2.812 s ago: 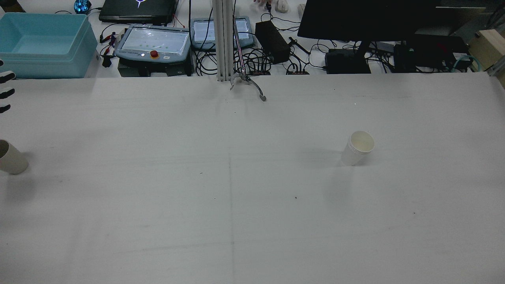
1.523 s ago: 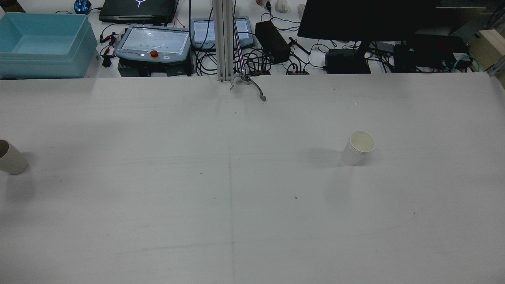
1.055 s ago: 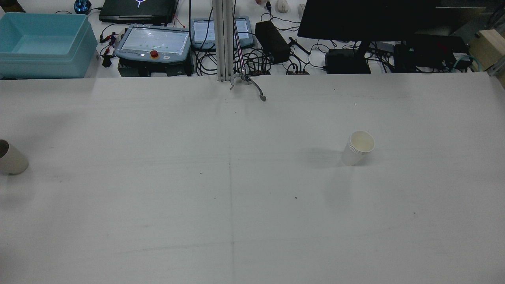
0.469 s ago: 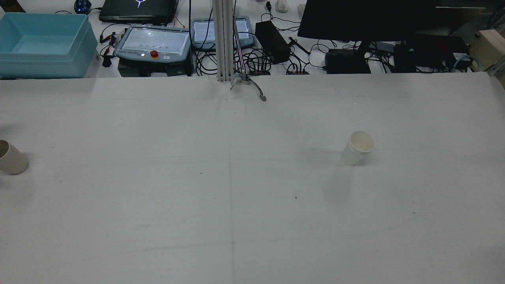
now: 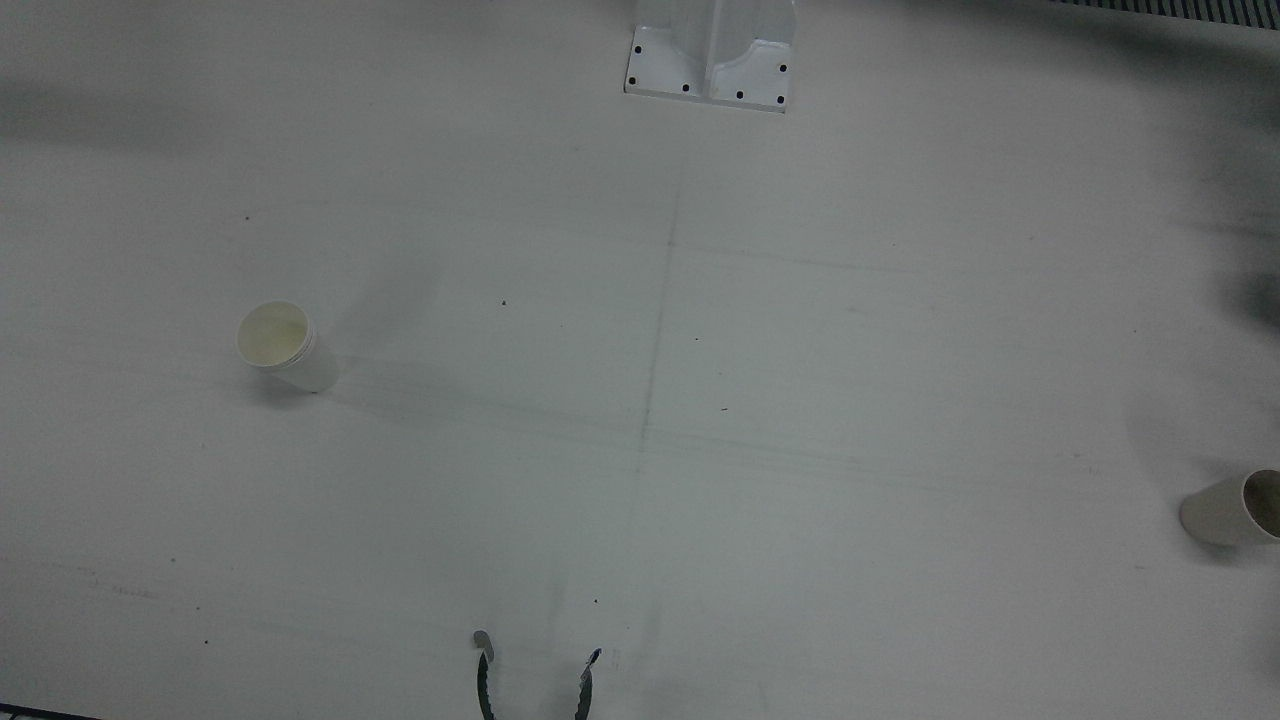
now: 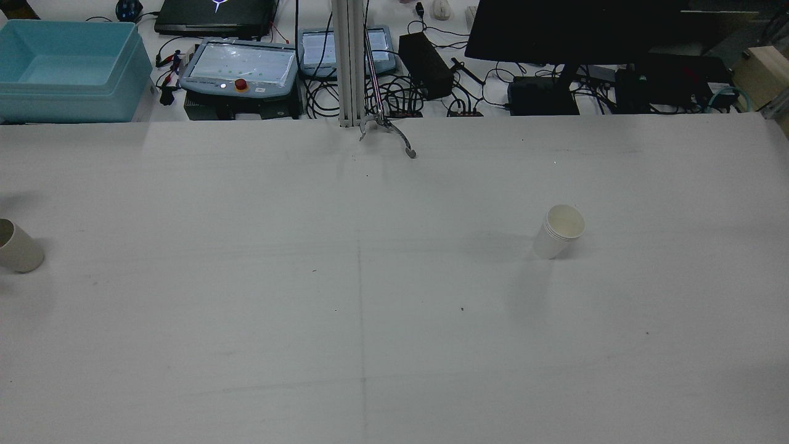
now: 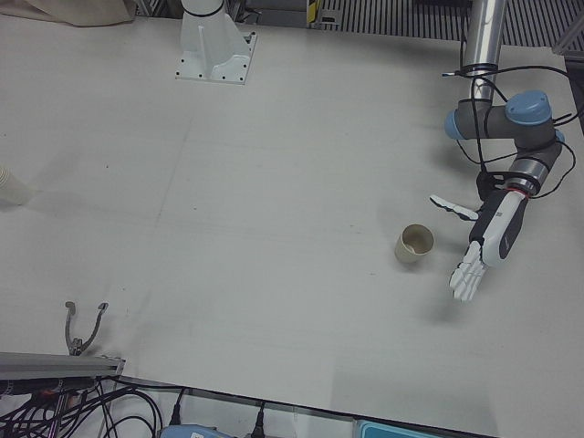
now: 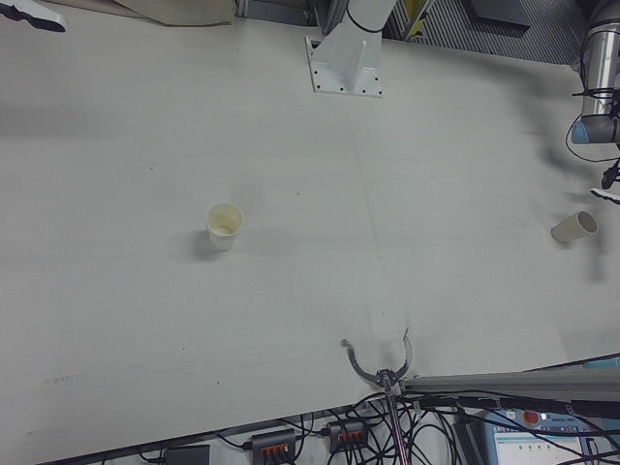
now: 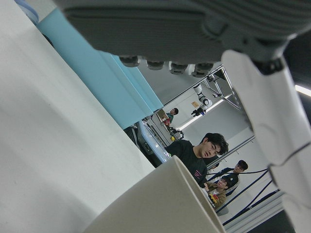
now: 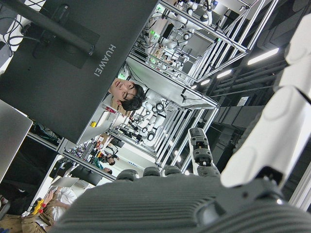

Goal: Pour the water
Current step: 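Close the left hand around the paper cup at the table edge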

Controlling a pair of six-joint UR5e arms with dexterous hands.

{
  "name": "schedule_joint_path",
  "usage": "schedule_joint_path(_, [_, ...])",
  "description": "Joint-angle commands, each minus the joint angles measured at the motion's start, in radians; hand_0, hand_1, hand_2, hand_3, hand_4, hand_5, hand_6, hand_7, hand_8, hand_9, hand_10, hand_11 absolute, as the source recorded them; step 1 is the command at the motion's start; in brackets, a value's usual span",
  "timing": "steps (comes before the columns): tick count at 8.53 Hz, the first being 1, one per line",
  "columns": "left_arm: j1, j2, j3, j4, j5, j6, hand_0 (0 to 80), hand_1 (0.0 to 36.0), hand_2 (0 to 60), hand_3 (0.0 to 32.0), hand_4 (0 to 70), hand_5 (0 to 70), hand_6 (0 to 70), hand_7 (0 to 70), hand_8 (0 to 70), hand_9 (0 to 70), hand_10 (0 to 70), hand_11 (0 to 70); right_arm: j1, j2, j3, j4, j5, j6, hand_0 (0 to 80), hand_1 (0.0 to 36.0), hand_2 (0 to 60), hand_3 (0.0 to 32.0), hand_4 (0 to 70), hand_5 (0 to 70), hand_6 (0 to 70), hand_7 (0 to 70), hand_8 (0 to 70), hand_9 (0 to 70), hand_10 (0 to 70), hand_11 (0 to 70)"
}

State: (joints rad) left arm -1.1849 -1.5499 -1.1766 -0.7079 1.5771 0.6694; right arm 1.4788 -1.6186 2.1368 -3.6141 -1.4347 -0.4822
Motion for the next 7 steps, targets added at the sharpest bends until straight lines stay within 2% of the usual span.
schedule_joint_path(1, [0.021, -0.025, 0.063, -0.007, 0.004, 0.01, 47.1, 9.4, 0.0, 0.6, 4.3, 4.6, 0.0, 4.2, 0.0, 0.0, 0.0, 0.0, -0.005, 0.009, -0.002, -0.003, 0.002, 0.005, 41.9, 10.2, 12.4, 0.0, 4.5, 13.4, 0.0, 1.4, 0.0, 0.0, 0.0, 0.0])
schedule_joint_path(4, [0.025, -0.015, 0.071, -0.019, 0.009, 0.007, 46.1, 7.9, 0.0, 0.0, 5.1, 4.7, 0.4, 4.4, 0.0, 0.0, 0.0, 0.0, -0.015, 0.009, 0.003, -0.001, 0.002, 0.005, 42.3, 10.3, 12.2, 0.0, 4.8, 14.0, 0.3, 2.3, 0.0, 0.0, 0.0, 0.0])
schedule_joint_path(5, [0.053, -0.015, 0.071, -0.019, 0.009, 0.01, 46.1, 7.8, 0.0, 0.0, 5.7, 4.9, 0.7, 4.5, 0.0, 0.0, 0.0, 0.0, -0.018, 0.009, 0.003, 0.0, 0.007, 0.005, 42.3, 10.3, 12.1, 0.0, 4.6, 14.1, 0.3, 2.2, 0.0, 0.0, 0.0, 0.0])
schedule_joint_path(7, [0.065, -0.025, 0.072, -0.019, 0.007, 0.013, 45.9, 7.1, 0.0, 0.0, 5.7, 5.1, 1.2, 5.3, 0.1, 0.0, 0.0, 0.0, -0.031, 0.016, 0.005, 0.0, 0.033, 0.008, 42.4, 10.3, 11.9, 0.0, 4.7, 14.1, 0.4, 2.6, 0.0, 0.0, 0.0, 0.0])
